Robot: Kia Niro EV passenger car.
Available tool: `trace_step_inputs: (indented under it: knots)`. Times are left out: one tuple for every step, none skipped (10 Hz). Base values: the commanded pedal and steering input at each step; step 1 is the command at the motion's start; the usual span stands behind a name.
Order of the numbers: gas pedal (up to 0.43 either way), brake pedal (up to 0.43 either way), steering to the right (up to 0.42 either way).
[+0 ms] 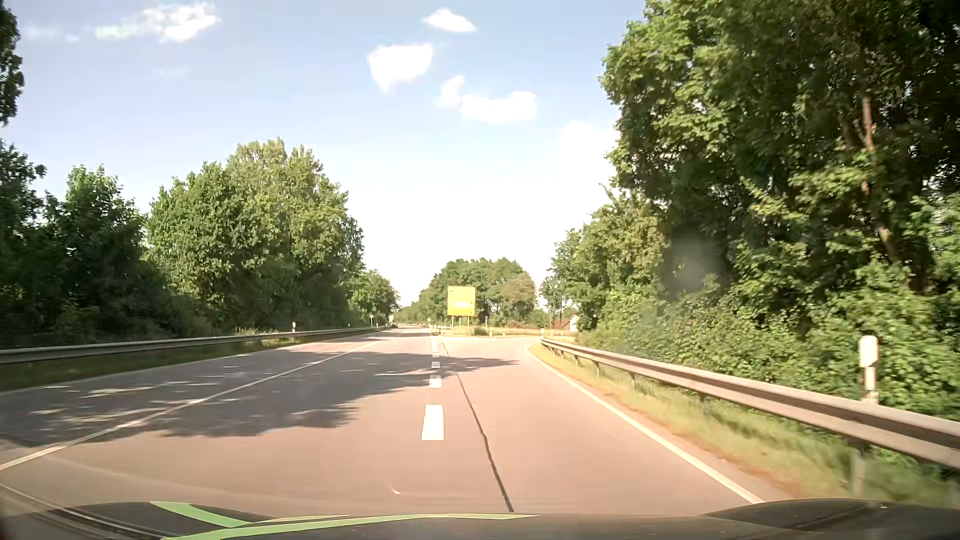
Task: Follow the waypoints while adhering to traffic rules and regulations
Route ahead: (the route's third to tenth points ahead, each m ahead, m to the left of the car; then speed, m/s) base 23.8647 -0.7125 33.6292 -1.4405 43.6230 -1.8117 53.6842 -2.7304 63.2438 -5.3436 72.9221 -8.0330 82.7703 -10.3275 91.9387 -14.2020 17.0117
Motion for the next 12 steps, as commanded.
trace_step_inputs:
  knots:
    - [0.0,0.128,0.006]
    - [0.0,0.128,0.007]
    - [0.0,0.134,0.008]
    - [0.0,0.134,0.009]
    - [0.0,0.14,0.01]
    - [0.0,0.146,0.011]
    - [0.0,0.146,0.012]
    - [0.0,0.152,0.012]
    - [0.0,0.146,0.012]
    - [0.0,0.128,0.012]
    - [0.0,0.11,0.012]
    - [0.0,0.098,0.012]
